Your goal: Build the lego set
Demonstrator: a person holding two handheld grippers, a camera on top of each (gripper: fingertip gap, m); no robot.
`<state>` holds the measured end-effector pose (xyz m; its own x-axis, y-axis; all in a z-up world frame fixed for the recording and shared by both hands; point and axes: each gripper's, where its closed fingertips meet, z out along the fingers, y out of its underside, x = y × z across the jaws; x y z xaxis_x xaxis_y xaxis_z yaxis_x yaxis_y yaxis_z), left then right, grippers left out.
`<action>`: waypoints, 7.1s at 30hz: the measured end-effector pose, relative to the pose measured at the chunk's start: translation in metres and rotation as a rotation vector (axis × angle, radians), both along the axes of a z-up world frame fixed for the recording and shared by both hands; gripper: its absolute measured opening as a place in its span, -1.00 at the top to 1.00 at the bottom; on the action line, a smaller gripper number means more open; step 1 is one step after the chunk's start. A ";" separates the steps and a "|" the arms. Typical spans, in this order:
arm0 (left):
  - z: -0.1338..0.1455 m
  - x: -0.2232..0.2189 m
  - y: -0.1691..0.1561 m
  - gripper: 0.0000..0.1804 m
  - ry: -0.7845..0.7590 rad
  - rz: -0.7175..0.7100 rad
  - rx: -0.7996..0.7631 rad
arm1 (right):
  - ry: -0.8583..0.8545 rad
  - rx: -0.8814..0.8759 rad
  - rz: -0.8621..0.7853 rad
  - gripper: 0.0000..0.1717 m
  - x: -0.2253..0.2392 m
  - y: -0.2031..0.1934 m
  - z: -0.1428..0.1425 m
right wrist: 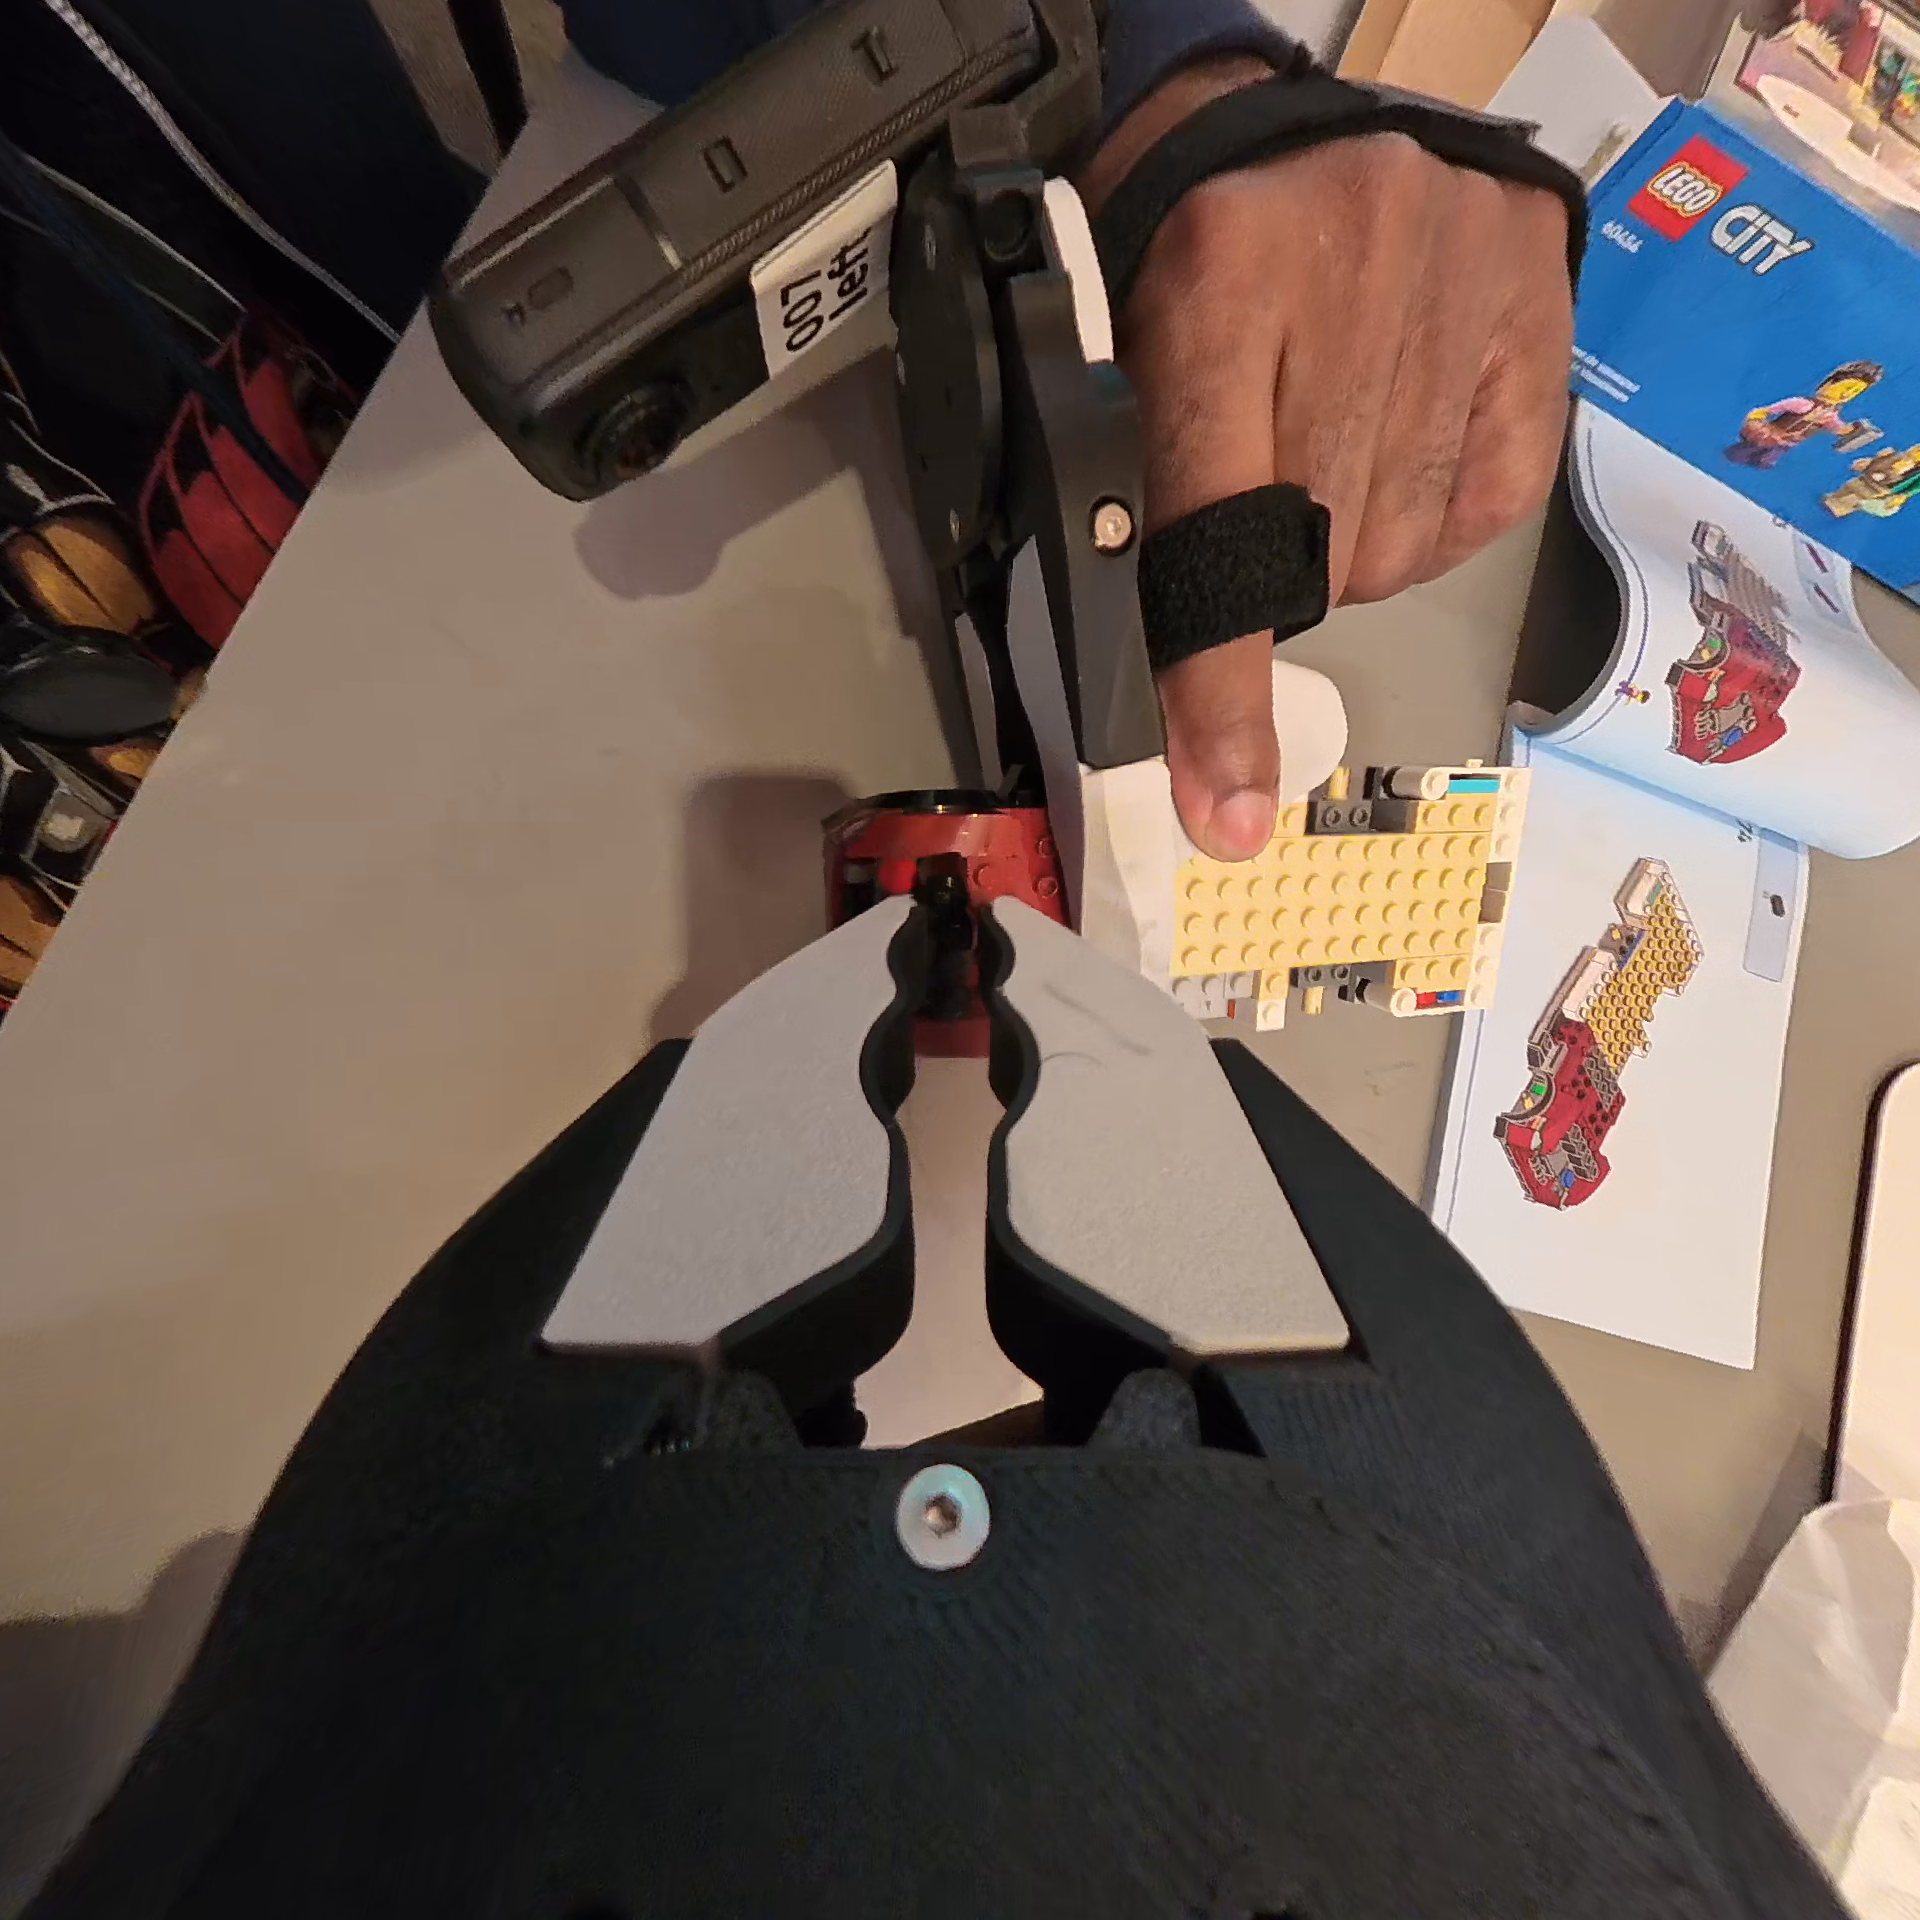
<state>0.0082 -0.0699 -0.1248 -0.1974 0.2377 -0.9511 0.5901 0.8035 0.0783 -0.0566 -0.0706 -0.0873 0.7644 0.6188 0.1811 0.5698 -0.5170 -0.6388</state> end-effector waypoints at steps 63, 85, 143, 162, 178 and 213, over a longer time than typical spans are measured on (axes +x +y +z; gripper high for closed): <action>-0.004 -0.004 0.019 0.63 0.027 0.058 0.052 | 0.100 -0.017 -0.040 0.91 0.008 0.010 -0.017; -0.019 0.009 0.028 0.63 0.040 0.142 0.210 | -0.424 -0.166 -0.106 0.91 0.020 0.001 -0.031; -0.015 0.001 0.013 0.63 0.121 0.041 0.034 | -0.131 0.007 0.020 0.92 0.011 0.007 -0.017; -0.017 -0.008 0.019 0.63 0.103 0.070 0.113 | -0.344 -0.116 -0.038 0.93 0.011 0.003 -0.027; -0.015 0.004 0.014 0.63 0.119 0.062 0.041 | -0.053 0.040 0.025 0.92 0.011 0.009 -0.017; -0.019 0.010 0.022 0.63 0.058 0.140 0.192 | -0.369 -0.150 -0.121 0.96 0.016 0.005 -0.028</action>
